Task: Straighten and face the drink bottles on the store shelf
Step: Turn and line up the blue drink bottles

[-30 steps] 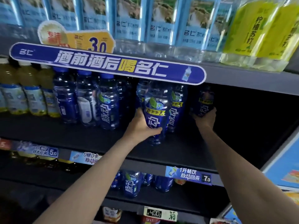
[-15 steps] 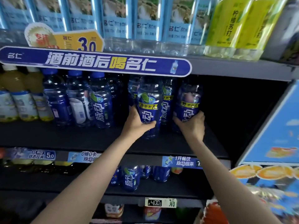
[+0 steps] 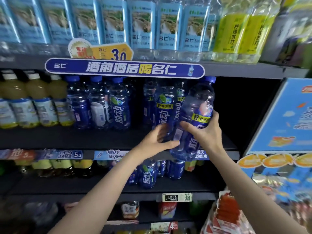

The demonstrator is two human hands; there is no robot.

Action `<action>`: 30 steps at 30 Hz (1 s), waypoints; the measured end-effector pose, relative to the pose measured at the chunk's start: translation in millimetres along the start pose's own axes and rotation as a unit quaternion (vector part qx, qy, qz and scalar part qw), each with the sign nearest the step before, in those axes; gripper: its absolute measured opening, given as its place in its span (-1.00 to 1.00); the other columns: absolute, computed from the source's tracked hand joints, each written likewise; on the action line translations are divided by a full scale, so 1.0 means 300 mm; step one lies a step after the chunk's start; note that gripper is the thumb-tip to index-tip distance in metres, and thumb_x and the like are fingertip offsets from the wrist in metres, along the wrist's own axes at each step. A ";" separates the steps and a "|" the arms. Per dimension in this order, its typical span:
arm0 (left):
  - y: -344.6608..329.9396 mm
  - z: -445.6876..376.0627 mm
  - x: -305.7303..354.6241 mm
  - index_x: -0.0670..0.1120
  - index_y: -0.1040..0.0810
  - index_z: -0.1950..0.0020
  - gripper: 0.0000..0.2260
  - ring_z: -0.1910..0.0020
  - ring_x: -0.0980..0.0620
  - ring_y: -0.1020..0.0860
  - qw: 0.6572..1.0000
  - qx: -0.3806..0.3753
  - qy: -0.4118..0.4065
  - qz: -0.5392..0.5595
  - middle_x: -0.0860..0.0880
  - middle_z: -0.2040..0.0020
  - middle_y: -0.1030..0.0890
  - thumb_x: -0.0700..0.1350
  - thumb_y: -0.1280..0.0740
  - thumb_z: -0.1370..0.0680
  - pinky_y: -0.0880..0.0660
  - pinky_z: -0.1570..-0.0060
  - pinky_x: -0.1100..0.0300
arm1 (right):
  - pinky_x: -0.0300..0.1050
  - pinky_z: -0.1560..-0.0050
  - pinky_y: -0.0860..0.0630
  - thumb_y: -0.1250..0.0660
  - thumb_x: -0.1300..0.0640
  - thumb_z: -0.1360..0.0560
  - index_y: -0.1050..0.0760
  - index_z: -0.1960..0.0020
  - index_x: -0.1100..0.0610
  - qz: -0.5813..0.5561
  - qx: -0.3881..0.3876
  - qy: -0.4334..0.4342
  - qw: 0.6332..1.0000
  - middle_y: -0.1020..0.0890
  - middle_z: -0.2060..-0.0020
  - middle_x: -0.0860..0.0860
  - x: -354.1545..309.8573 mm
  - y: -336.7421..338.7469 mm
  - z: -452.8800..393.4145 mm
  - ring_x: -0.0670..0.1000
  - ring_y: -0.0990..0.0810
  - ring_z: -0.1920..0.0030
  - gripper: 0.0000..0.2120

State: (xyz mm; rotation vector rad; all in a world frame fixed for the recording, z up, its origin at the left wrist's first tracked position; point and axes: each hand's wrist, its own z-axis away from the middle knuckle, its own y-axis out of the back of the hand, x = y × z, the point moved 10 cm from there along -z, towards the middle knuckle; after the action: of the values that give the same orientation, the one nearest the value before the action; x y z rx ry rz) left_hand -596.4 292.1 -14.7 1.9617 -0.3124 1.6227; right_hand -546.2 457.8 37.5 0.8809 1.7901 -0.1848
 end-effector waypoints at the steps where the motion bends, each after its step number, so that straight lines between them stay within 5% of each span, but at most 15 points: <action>1: -0.013 0.019 -0.006 0.09 -0.36 -0.26 -0.41 -0.21 0.19 -0.48 0.999 -0.028 0.025 0.031 0.13 -0.22 -0.51 0.05 -0.54 -0.31 -0.34 -0.26 0.27 | -0.09 -0.10 -0.49 -0.57 -0.11 -0.24 -0.31 -0.30 0.07 -0.023 -0.010 -0.014 1.000 -0.56 0.04 -0.16 -0.009 -0.005 0.022 -0.10 -0.57 0.02 -0.24; 3: -0.033 0.056 -0.006 0.06 -0.40 -0.27 -0.37 -0.13 0.12 -0.55 0.993 -0.061 0.046 0.086 0.07 -0.15 -0.59 0.06 -0.54 -0.25 -0.43 -0.19 0.20 | -0.03 -0.08 -0.54 -0.55 -0.15 -0.24 -0.35 -0.22 0.07 -0.073 -0.032 -0.045 0.996 -0.57 0.07 -0.14 -0.024 -0.032 0.056 -0.10 -0.59 0.03 -0.32; 6: -0.032 0.111 0.025 0.09 -0.43 -0.21 -0.56 0.09 0.06 -0.64 0.980 -0.063 0.052 0.181 0.03 0.01 -0.66 -0.06 -0.42 -0.35 -0.55 0.09 0.17 | -0.03 -0.05 -0.57 -0.49 -0.23 -0.28 -0.40 -0.16 0.03 -0.104 -0.072 -0.079 0.989 -0.61 -0.01 -0.07 -0.050 -0.085 0.084 -0.09 -0.61 0.02 -0.41; 9: 0.028 0.158 0.030 0.04 -0.48 -0.19 -0.57 0.12 0.04 -0.64 0.977 -0.021 0.053 0.204 0.01 0.04 -0.68 -0.05 -0.42 -0.33 -0.56 0.05 0.07 | -0.02 -0.10 -0.57 -0.32 -0.35 -0.38 -0.53 -0.08 0.02 -0.130 -0.139 -0.109 0.976 -0.66 0.00 -0.04 -0.082 -0.119 0.108 -0.04 -0.64 -0.01 -0.51; 12: 0.080 0.212 0.033 0.00 -0.52 -0.19 -0.57 0.09 -0.02 -0.63 0.969 -0.020 0.061 0.238 -0.05 0.00 -0.67 -0.04 -0.39 -0.32 -0.54 -0.01 0.00 | -0.18 0.11 -0.61 -0.25 -0.19 -0.52 -0.57 0.04 0.12 -0.184 -0.149 -0.127 0.963 -0.67 0.07 0.03 -0.109 -0.108 0.130 -0.01 -0.65 0.15 -0.62; 16: 0.111 0.272 0.030 0.01 -0.56 -0.06 -0.72 0.19 0.02 -0.65 0.956 -0.024 0.070 0.284 -0.04 0.11 -0.69 -0.06 -0.35 -0.35 -0.59 0.17 0.11 | -0.12 0.09 -0.62 -0.23 -0.04 -0.58 -0.55 0.11 0.14 -0.245 -0.138 -0.129 0.951 -0.62 0.12 0.07 -0.128 -0.114 0.161 -0.02 -0.63 0.27 -0.73; 21: 0.188 0.298 0.073 0.06 -0.46 -0.23 -0.45 0.05 0.13 -0.63 0.989 0.023 0.000 0.143 0.05 -0.06 -0.65 -0.21 -0.54 -0.31 -0.56 -0.01 0.22 | -0.17 0.15 -0.59 -0.37 -0.15 -0.46 -0.55 -0.10 0.18 -0.239 -0.199 -0.107 0.944 -0.66 0.08 0.05 -0.205 -0.183 0.212 -0.01 -0.65 0.16 -0.58; 25: 0.214 0.314 0.115 0.26 -0.32 -0.31 -0.24 -0.18 0.18 -0.51 0.984 0.110 -0.091 -0.109 0.08 -0.23 -0.51 0.15 -0.56 -0.18 -0.45 -0.19 0.17 | 0.06 0.02 -0.62 -0.61 -0.11 -0.15 -0.43 -0.21 0.14 -0.278 -0.101 -0.141 0.945 -0.64 -0.06 0.10 -0.196 -0.200 0.212 0.07 -0.67 0.02 -0.26; 27: 0.210 0.320 0.108 0.28 -0.28 -0.35 -0.23 -0.24 0.12 -0.47 0.991 0.082 -0.060 -0.090 0.07 -0.30 -0.45 0.21 -0.55 -0.22 -0.42 -0.23 0.10 | 0.04 0.02 -0.62 -0.62 0.01 -0.21 -0.43 -0.17 0.11 -0.276 -0.078 -0.117 0.951 -0.64 -0.03 0.05 -0.210 -0.164 0.197 0.05 -0.66 0.03 -0.38; 30: 0.157 0.332 0.092 0.14 -0.40 -0.26 -0.37 -0.10 0.15 -0.57 0.997 -0.041 0.040 0.053 0.08 -0.21 -0.57 0.02 -0.58 -0.26 -0.49 -0.11 0.21 | -0.11 0.16 -0.59 -0.59 0.05 -0.22 -0.47 -0.16 0.15 -0.288 -0.145 -0.054 0.945 -0.66 0.04 0.02 -0.284 -0.156 0.187 -0.01 -0.67 0.11 -0.42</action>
State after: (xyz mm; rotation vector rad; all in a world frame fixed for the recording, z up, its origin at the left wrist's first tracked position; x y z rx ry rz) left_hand -532.2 203.1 14.4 1.8406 -0.4503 1.7218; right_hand -521.7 355.1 75.5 0.1182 1.8688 -0.3268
